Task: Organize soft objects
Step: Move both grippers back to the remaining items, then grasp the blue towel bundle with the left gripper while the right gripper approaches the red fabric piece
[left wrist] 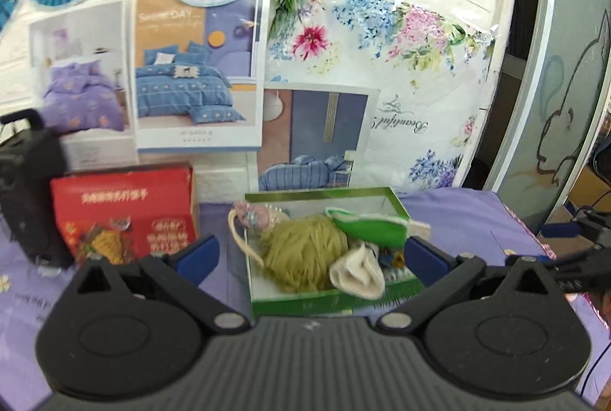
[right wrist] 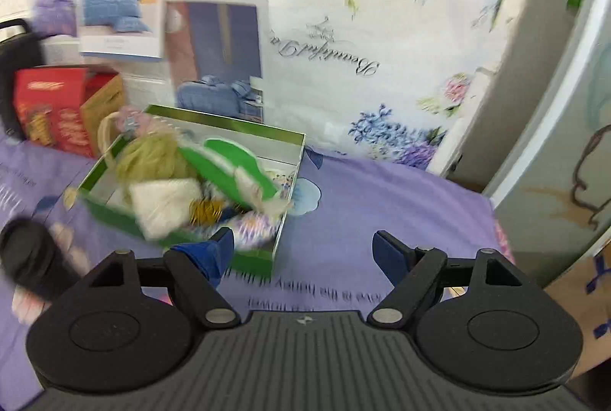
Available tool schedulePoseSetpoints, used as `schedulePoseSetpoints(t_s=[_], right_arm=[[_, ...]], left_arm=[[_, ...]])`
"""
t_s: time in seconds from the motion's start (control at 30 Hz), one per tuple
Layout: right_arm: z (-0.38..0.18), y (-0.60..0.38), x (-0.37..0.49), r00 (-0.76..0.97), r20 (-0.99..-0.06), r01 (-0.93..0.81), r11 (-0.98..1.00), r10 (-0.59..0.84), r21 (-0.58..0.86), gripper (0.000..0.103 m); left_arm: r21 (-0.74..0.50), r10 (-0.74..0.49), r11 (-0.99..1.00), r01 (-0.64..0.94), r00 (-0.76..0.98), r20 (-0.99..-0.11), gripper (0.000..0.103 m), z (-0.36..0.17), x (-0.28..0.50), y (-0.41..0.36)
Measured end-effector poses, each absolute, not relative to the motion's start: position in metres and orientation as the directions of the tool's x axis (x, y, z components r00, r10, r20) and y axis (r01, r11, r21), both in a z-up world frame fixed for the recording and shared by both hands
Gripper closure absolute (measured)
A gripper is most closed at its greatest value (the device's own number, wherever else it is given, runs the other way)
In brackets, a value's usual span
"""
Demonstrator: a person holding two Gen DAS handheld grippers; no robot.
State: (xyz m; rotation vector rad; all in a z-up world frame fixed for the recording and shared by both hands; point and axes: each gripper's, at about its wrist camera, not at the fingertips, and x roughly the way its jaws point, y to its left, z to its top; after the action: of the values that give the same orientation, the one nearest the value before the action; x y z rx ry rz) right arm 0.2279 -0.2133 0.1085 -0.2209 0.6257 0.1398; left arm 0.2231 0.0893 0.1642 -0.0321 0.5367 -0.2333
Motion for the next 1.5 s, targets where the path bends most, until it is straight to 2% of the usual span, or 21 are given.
schedulePoseSetpoints(t_s=[0.13,0.27,0.47,0.6,0.83,1.1,1.23,1.37,1.43,1.5], right_arm=[[0.085,-0.220,0.164,0.772,-0.617,-0.210,0.977,0.150,-0.025,0.037],[0.037,-0.217,0.116,0.766,-0.618,-0.160,0.984,0.176,0.081,0.037],[-0.037,-0.219,0.081,0.735,-0.601,-0.068,0.916,0.314,0.395,0.037],[-0.045,-0.208,0.097,0.714,-0.632,-0.083,0.933,0.301,0.351,0.037],[-0.050,-0.197,0.145,0.683,-0.648,-0.106,0.924,0.336,0.368,0.037],[-0.059,-0.171,0.133,0.634,-0.670,-0.173,0.915,0.386,0.364,0.035],[-0.059,-0.152,0.110,0.576,-0.648,-0.253,0.862,0.499,0.439,0.035],[-0.059,-0.128,0.092,0.437,-0.614,-0.364,0.753,0.658,0.548,0.037],[-0.048,-0.134,0.085,0.470,-0.607,-0.361,0.767,0.641,0.530,0.037],[-0.031,-0.149,0.085,0.572,-0.606,-0.323,0.831,0.553,0.453,0.037]], left_arm=[[-0.108,-0.254,0.967,0.232,0.807,-0.533,0.000,0.142,0.174,0.085],[-0.134,-0.269,0.962,0.236,0.763,-0.588,0.000,0.100,0.134,0.077],[-0.093,-0.212,0.973,0.209,0.669,-0.713,0.000,0.035,0.110,0.055],[-0.106,-0.199,0.977,0.186,0.607,-0.769,0.000,0.014,0.115,0.054],[-0.109,-0.163,0.986,0.127,0.591,-0.790,0.000,0.007,0.127,0.068],[-0.096,-0.108,0.994,0.052,0.594,-0.797,0.000,0.008,0.127,0.100],[-0.068,-0.036,0.997,-0.028,0.615,-0.787,0.000,0.017,0.124,0.130],[-0.084,-0.002,0.992,-0.099,0.636,-0.771,0.000,0.026,0.125,0.155],[-0.099,-0.009,0.989,-0.106,0.637,-0.771,0.000,0.028,0.124,0.161],[-0.096,-0.008,0.990,-0.103,0.636,-0.771,0.000,0.029,0.124,0.160]])
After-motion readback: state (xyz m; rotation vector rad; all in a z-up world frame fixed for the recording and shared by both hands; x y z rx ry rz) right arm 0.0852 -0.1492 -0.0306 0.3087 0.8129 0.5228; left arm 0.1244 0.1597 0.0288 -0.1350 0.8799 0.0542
